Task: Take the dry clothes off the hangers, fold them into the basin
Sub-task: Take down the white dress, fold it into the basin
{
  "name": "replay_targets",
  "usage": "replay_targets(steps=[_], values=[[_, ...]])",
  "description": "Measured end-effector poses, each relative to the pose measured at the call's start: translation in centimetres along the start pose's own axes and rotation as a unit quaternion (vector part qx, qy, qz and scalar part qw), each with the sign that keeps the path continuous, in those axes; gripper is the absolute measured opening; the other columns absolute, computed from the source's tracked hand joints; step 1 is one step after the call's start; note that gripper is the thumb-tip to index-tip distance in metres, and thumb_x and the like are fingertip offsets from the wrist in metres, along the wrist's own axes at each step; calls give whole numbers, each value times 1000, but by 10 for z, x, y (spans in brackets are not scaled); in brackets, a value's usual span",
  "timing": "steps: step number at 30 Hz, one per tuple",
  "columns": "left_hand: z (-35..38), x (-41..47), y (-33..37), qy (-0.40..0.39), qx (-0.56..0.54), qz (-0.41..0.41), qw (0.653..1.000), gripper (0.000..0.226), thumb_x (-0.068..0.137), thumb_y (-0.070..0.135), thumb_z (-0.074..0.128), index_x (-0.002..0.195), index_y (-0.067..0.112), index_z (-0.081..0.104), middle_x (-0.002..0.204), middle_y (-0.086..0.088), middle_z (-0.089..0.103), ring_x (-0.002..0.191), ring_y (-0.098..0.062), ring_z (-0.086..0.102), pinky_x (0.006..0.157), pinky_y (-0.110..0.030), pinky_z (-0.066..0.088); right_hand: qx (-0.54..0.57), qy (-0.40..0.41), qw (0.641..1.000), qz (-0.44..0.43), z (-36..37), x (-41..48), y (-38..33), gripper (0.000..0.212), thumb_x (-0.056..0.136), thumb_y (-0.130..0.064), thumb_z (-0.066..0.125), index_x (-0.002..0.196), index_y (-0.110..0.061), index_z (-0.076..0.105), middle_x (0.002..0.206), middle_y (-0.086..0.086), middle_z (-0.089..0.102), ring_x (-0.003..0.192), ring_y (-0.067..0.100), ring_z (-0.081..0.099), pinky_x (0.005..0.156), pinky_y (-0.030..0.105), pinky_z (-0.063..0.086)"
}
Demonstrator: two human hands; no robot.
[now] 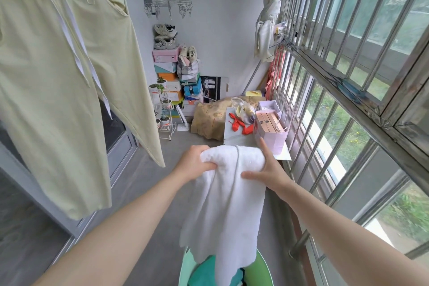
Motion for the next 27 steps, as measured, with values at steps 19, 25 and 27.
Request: replay_targets(steps=[19,25,27], values=[[-11,-5,-3,-57,-296,-77,950,46,77,-3,73,119,6,57,100,-2,69,83,-4,66,71,-17,54,192,-153,965,87,31,-23,13,45,75,-13,73,119,-13,63,119,10,67,110,25,64,87,35,54],[-21,-4,-9,41,-317,-90,943,22,80,0,71,94,14,63,83,3,67,69,-7,62,53,-12,44,199,-83,975,56,36,-19,10,42,80,-18,73,120,-12,61,116,9,68,109,25,65,91,41,53],[-23,-2,-16,86,-318,-105,938,23,79,0,71,95,14,62,90,0,68,83,-15,63,62,-18,48,205,-43,976,53,36,-16,10,33,83,-17,70,116,-15,62,111,8,71,103,23,67,87,39,55]])
Point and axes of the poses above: each hand's wrist, its own x-axis towards the middle knuckle, its own z-axis out of the palm, y = z × x, the point moved 8 cm from there along x, towards the middle knuckle
